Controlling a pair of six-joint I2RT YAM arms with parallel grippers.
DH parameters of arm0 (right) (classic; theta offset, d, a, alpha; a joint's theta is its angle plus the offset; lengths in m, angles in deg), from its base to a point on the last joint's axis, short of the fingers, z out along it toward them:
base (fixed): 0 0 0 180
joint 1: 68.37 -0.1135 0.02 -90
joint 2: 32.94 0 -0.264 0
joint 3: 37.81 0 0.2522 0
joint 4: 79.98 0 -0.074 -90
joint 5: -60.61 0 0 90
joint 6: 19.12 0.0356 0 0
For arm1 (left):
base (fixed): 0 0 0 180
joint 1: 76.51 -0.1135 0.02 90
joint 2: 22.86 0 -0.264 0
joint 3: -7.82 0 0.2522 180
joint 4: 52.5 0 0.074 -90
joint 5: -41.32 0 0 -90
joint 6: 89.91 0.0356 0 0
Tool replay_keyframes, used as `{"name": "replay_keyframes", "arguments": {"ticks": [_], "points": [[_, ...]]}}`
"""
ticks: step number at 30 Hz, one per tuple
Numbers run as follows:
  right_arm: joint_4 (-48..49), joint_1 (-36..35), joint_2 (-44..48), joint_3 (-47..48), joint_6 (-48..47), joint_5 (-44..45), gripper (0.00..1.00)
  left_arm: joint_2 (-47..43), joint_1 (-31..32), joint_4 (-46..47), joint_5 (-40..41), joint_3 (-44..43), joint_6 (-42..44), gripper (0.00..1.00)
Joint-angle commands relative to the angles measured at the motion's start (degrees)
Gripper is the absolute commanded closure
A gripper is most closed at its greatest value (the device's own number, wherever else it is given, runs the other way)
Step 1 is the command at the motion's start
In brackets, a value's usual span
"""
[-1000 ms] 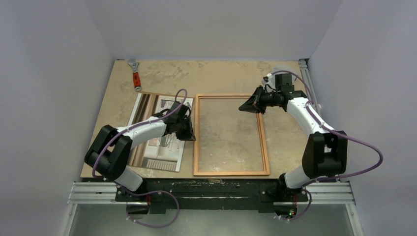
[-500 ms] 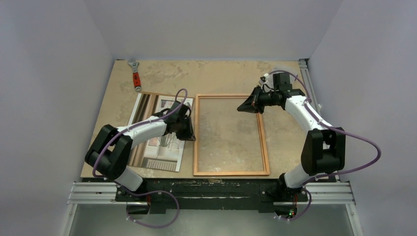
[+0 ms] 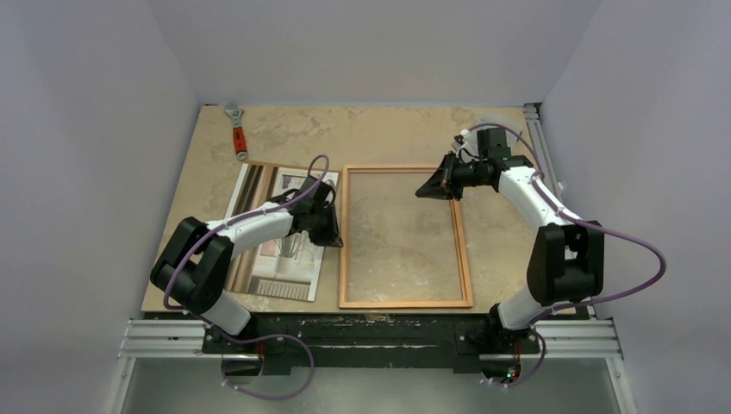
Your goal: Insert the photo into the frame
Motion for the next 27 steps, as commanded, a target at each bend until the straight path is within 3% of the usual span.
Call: {"name": "replay_keyframes", "arguments": {"ticks": [1, 27], "points": [[-3.60, -0.51, 0.87, 2.16, -2.42, -0.94, 1.00, 3.26, 0.43, -0.92, 4.24, 0.96, 0.68, 0.91], [-5.98, -0.57, 2.30, -3.16, -6.55, -1.17, 1.00, 5.25, 0.93, -1.92, 5.08, -0.14, 0.95, 0.93]]}}
